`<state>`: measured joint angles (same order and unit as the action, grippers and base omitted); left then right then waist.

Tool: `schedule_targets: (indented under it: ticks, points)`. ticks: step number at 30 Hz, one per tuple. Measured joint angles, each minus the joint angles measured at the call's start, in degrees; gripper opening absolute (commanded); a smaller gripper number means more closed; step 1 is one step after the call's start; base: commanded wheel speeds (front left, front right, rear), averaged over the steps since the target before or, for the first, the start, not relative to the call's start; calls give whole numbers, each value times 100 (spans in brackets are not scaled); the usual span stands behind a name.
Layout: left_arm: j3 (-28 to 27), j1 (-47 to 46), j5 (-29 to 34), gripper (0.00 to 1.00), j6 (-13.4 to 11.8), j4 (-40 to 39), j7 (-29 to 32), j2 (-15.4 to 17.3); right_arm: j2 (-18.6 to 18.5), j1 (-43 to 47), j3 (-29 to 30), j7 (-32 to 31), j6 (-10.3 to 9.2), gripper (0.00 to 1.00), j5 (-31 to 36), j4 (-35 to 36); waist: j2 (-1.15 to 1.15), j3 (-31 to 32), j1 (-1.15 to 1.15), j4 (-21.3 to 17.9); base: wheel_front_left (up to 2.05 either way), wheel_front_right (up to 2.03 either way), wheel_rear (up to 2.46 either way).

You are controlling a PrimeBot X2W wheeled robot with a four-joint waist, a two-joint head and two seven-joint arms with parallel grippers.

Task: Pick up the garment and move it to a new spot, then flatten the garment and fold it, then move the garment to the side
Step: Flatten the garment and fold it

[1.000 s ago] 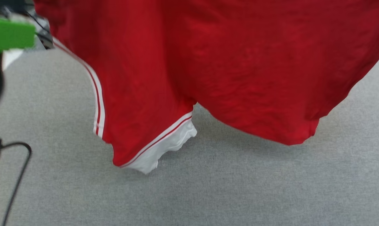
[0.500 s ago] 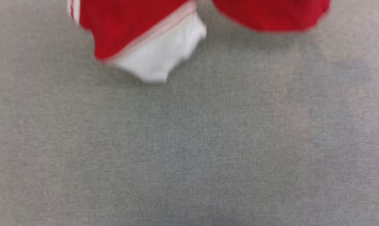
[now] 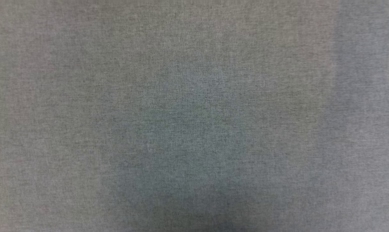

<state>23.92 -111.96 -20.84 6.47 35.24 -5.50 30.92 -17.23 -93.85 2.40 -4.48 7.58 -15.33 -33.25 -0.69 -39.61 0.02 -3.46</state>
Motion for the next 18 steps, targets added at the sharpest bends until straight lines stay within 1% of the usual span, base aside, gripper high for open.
schedule_targets:
  ticks: [4, 8, 13, 18]
  points:
    - [67, 122, -124, 0, 43, 564, -405, -171, 120, -43, -182, 398, 0, 0, 57, -499, 0, -185, 0, 51, 0, 0, 0]
    - [175, 626, -300, 0, 54, 879, -693, -350, 164, 5, -347, 737, 0, 0, 25, -842, 0, -267, 0, 174, 0, 0, 0]
    - [320, 1492, -441, 0, 66, 953, -865, -587, 215, 410, -709, 1073, -2, 0, -218, -1180, 0, -267, 0, 302, 0, 0, 0]
    - [407, 2497, -616, 0, 82, 757, -912, -691, 263, 1071, -1273, 1260, -3, 0, -594, -1329, 0, -67, -1, 342, 0, 0, 0]
